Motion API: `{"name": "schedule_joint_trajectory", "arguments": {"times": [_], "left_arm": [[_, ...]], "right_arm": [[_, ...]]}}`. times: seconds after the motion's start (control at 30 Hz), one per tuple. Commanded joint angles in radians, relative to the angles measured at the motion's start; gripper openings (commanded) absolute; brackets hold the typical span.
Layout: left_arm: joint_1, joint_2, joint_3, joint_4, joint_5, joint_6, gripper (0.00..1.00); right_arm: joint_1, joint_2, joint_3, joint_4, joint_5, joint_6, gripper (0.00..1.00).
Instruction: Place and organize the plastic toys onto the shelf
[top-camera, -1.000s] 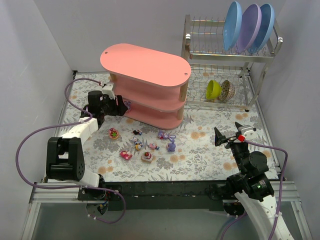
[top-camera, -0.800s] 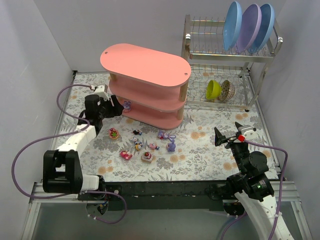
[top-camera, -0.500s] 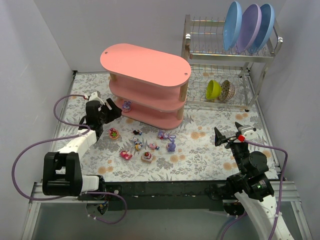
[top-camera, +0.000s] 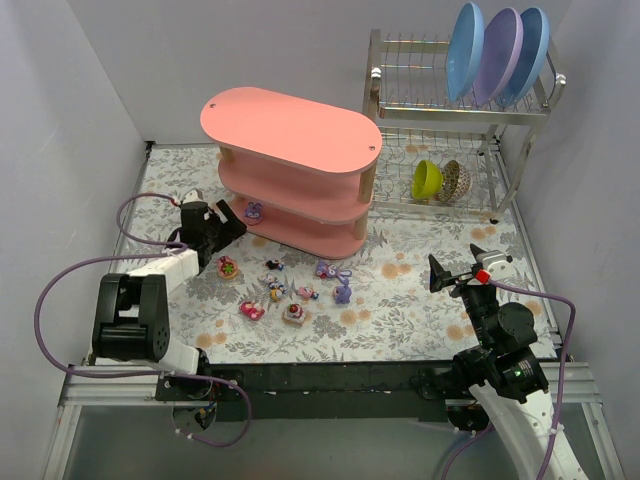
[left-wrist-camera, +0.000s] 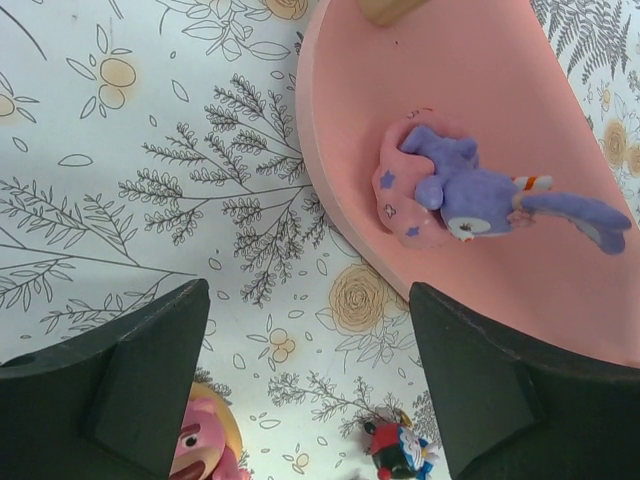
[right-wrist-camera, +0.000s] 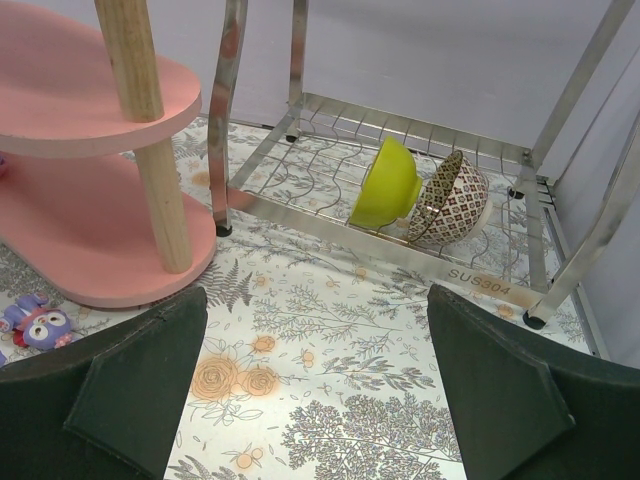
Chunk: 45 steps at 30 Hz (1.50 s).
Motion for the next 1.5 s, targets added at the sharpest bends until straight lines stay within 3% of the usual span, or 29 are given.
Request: {"name": "schedule_joint_trajectory", "arguments": {"times": [0.0, 1.07, 1.23, 1.47], "left_arm": [[0.004, 0.027, 0.055, 0.027, -0.029, -0.011, 0.81], [0.004, 0.182, 0.191, 0.018, -0.087, -0.006, 0.82], [0.004, 0.089, 0.135, -0.014, -0.112, -0.017, 0.83], [-0.01, -0.169, 0.042, -0.157, -0.104, -0.026, 0.85]], "right_arm": [[0.004, -0.193, -0.001, 0.048, 0.011, -0.004, 0.98], [0.004, -0.188, -0.002, 0.051, 0.012, -0.002, 0.98], [0.004, -0.193, -0.002, 0.048, 0.015, -0.004, 0.98], [0.004, -0.202, -0.002, 0.05, 0.012, -0.004, 0.98]]}}
